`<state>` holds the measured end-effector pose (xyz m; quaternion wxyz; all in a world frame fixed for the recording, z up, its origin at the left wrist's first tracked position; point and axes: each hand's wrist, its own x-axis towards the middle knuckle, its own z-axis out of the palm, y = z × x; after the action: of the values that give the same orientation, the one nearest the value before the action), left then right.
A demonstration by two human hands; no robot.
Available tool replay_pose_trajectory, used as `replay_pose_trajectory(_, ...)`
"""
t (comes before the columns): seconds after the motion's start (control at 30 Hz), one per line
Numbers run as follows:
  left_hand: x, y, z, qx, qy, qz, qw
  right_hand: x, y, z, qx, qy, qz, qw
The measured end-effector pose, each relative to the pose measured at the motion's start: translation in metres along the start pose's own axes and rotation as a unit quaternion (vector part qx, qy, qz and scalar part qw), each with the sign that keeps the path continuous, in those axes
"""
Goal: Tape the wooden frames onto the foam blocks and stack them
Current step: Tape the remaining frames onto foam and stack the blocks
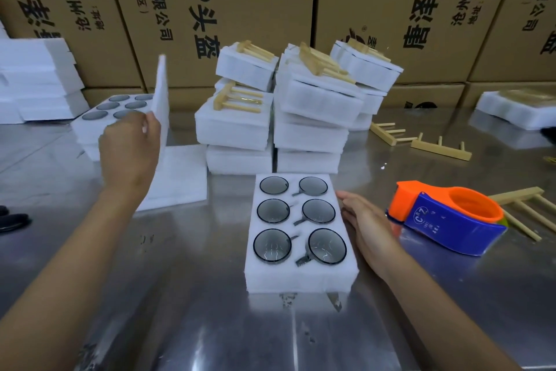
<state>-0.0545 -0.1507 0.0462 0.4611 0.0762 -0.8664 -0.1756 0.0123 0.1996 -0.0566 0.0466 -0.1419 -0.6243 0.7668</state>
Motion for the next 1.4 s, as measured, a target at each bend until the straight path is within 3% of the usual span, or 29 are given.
replay_pose_trajectory(0.13,-0.022,0.05,-0.028,0.009,0.048,0.152,0.987,-0.006,-0.009,0.005,-0.108,0.015,-0.045,0.993)
replay_pose_trajectory(0.2,-0.05,0.078,-0.041,0.027,0.083,0.267,0.96,-0.014,-0.025,0.017,-0.129,0.036,-0.136,0.982)
replay_pose_trajectory(0.27,-0.081,0.103,-0.052,0.028,0.099,0.363,0.926,-0.027,-0.048,0.034,-0.095,-0.018,-0.182,0.979)
replay_pose_trajectory(0.37,-0.119,0.131,-0.062,-0.048,0.092,0.448,0.888,-0.037,-0.071,0.058,-0.039,-0.133,-0.122,0.983)
replay_pose_trajectory(0.43,-0.137,0.143,-0.063,-0.075,0.043,0.49,0.867,-0.036,-0.073,0.063,-0.067,-0.126,-0.112,0.983)
replay_pose_trajectory(0.53,-0.141,0.143,-0.061,-0.155,-0.085,0.446,0.877,-0.034,-0.063,0.05,-0.154,-0.065,-0.113,0.98)
replay_pose_trajectory(0.63,-0.129,0.128,-0.048,-0.236,-0.195,0.272,0.912,-0.033,-0.046,0.032,-0.229,-0.034,-0.091,0.969)
replay_pose_trajectory(0.73,-0.116,0.108,-0.017,-0.18,-0.309,0.113,0.927,-0.03,-0.036,0.026,-0.286,-0.006,-0.122,0.95)
replay_pose_trajectory(0.83,-0.115,0.098,0.006,-0.146,-0.441,0.014,0.886,-0.025,-0.026,0.027,-0.365,0.03,-0.139,0.92)
replay_pose_trajectory(0.93,-0.118,0.095,0.017,-0.182,-0.493,-0.048,0.849,-0.023,-0.018,0.025,-0.381,0.057,-0.147,0.911)
replay_pose_trajectory(1.0,-0.114,0.098,0.018,-0.137,-0.475,-0.018,0.869,-0.022,-0.018,0.022,-0.37,0.054,-0.156,0.914)
replay_pose_trajectory(1.07,-0.106,0.106,0.017,-0.058,-0.422,0.063,0.903,-0.017,-0.025,0.02,-0.362,0.057,-0.182,0.912)
replay_pose_trajectory(1.13,-0.096,0.121,0.019,-0.055,-0.387,0.128,0.912,-0.005,-0.042,0.019,-0.346,0.072,-0.209,0.912)
replay_pose_trajectory(1.27,-0.083,0.16,0.042,-0.119,-0.451,0.208,0.86,0.04,-0.093,0.004,-0.377,0.097,-0.197,0.9)
replay_pose_trajectory(1.4,-0.079,0.181,0.075,-0.096,-0.497,0.226,0.832,0.101,-0.119,-0.022,-0.444,0.098,-0.128,0.882)
